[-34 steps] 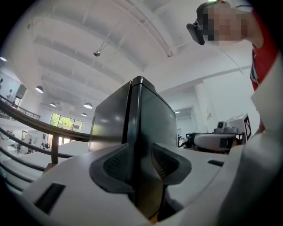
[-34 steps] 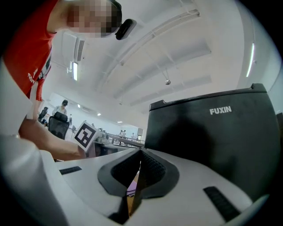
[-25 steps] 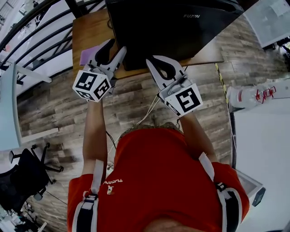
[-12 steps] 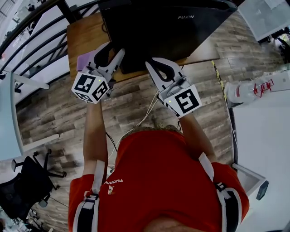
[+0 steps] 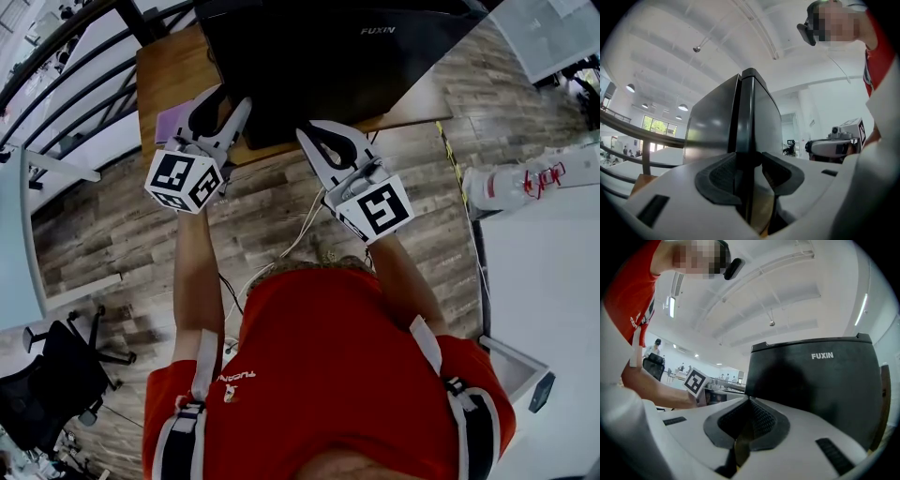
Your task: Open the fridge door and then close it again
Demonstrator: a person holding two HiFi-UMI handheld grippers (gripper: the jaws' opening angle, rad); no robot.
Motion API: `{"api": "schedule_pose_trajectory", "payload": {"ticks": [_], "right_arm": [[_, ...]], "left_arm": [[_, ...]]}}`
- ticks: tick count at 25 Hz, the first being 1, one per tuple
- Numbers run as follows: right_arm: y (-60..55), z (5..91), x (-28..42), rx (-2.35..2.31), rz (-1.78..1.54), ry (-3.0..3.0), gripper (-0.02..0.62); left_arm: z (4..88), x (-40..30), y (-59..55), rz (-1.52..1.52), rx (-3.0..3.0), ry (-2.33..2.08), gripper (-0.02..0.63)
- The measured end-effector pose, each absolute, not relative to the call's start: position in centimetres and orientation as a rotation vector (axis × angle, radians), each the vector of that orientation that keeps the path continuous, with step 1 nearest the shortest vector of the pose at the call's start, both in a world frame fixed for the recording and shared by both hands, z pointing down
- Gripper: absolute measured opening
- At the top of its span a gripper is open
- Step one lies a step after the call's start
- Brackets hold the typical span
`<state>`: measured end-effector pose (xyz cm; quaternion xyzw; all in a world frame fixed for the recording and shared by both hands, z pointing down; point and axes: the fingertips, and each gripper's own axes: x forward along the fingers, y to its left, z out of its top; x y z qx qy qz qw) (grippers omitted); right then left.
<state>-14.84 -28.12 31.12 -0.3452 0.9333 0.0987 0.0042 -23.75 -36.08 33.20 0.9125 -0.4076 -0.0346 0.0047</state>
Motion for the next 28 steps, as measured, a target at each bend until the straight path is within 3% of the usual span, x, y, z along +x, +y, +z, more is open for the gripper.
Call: {"api": "schedule_pose_trajectory", "payload": {"ticks": [28], "right_arm": [[-20.7,32.5,-9.5,-1.189,0.274,2.861,0.026]], "left_arm": [[33.0,-16.2,-20.8,-0.141,2.96,-1.127,0.123]]}}
